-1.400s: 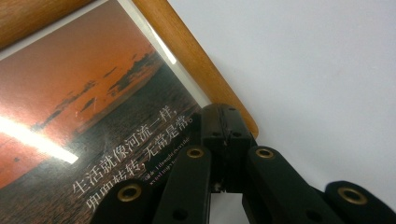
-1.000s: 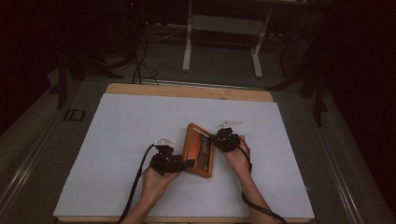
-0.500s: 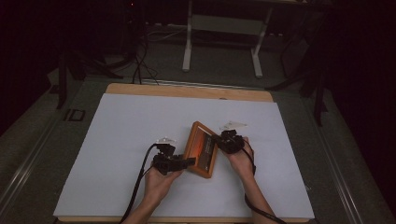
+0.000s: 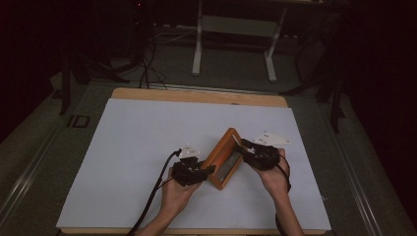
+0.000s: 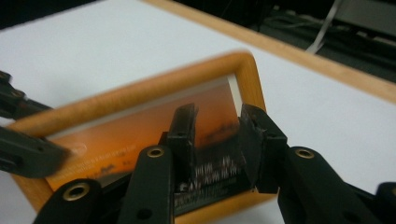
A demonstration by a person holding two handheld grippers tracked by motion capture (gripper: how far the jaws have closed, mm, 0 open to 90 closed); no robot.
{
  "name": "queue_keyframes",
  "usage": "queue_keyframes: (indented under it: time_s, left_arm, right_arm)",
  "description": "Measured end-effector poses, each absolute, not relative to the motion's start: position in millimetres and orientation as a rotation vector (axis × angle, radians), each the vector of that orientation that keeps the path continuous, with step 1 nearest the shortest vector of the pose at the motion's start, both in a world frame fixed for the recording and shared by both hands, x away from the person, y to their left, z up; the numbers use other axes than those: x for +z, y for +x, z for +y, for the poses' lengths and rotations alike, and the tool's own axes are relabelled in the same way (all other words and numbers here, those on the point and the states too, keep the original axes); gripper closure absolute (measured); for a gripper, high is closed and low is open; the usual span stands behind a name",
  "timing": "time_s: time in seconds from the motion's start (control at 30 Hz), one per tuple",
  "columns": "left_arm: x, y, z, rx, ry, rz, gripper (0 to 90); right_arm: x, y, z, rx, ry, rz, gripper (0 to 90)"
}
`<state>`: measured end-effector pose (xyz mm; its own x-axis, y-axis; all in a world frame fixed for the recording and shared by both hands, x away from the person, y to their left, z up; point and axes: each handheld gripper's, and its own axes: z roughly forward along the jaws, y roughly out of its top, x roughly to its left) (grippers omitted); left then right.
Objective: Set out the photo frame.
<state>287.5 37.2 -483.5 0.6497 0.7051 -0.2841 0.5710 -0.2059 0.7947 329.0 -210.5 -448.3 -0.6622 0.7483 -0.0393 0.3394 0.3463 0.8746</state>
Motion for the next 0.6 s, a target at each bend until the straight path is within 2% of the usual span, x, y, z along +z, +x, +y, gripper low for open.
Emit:
queue_keyframes:
  time_s: [0.3, 0.33, 0.37, 0.43, 0.6]
  left_arm:
    - [-473.7, 275.2, 3.0, 0.293, 1.956, 0.878, 68.5]
    - [-473.2, 272.4, -2.4, 0.321, 1.965, 0.857, 68.7]
    - [-473.0, 270.8, -5.4, 0.336, 1.971, 0.847, 68.8]
    - [-472.8, 267.7, -11.3, 0.370, 1.991, 0.818, 69.0]
    - [-474.6, 266.1, -16.3, 0.395, 1.979, 0.798, 68.9]
  right_arm:
    - [-425.8, 318.7, -236.8, 1.300, 0.969, 2.057, 65.6]
    - [-425.9, 319.0, -238.2, 1.300, 0.979, 2.051, 69.2]
    - [-427.2, 319.7, -240.5, 1.297, 0.991, 2.043, 77.4]
    - [-431.2, 320.9, -243.2, 1.279, 1.009, 2.043, 87.4]
    - [-440.9, 324.1, -246.4, 1.237, 1.034, 2.063, 89.9]
